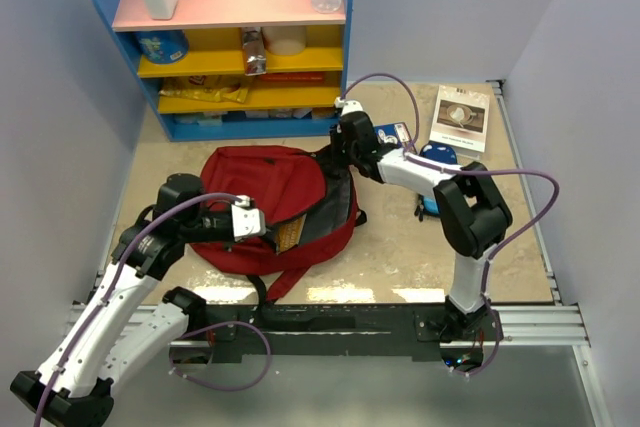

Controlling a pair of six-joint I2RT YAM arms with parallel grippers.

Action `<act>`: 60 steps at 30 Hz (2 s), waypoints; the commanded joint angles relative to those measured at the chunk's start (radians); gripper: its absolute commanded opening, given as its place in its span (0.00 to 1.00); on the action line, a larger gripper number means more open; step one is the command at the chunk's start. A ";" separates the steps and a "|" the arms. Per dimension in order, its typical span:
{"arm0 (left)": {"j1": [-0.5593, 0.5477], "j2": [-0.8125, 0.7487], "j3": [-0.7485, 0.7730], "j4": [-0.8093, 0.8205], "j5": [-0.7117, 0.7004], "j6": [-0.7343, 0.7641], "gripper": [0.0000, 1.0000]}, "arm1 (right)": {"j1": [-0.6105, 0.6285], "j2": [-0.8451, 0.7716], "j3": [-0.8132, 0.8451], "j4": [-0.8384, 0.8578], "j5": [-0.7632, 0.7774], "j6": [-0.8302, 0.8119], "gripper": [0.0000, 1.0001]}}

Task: Pack the student bag
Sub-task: Adjust the student bag at the center of the board, then pick up the book from the center of the board.

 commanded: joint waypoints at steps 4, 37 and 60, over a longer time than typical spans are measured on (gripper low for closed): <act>0.001 -0.026 -0.013 -0.018 -0.096 0.072 0.00 | -0.015 -0.057 -0.050 0.077 -0.084 0.136 0.70; 0.027 -0.059 0.036 -0.161 -0.045 0.203 0.00 | -0.315 -0.019 -0.050 -0.152 0.178 0.730 0.99; 0.033 -0.065 0.001 -0.167 0.005 0.244 0.00 | -0.277 0.076 0.085 -0.013 -0.006 0.754 0.78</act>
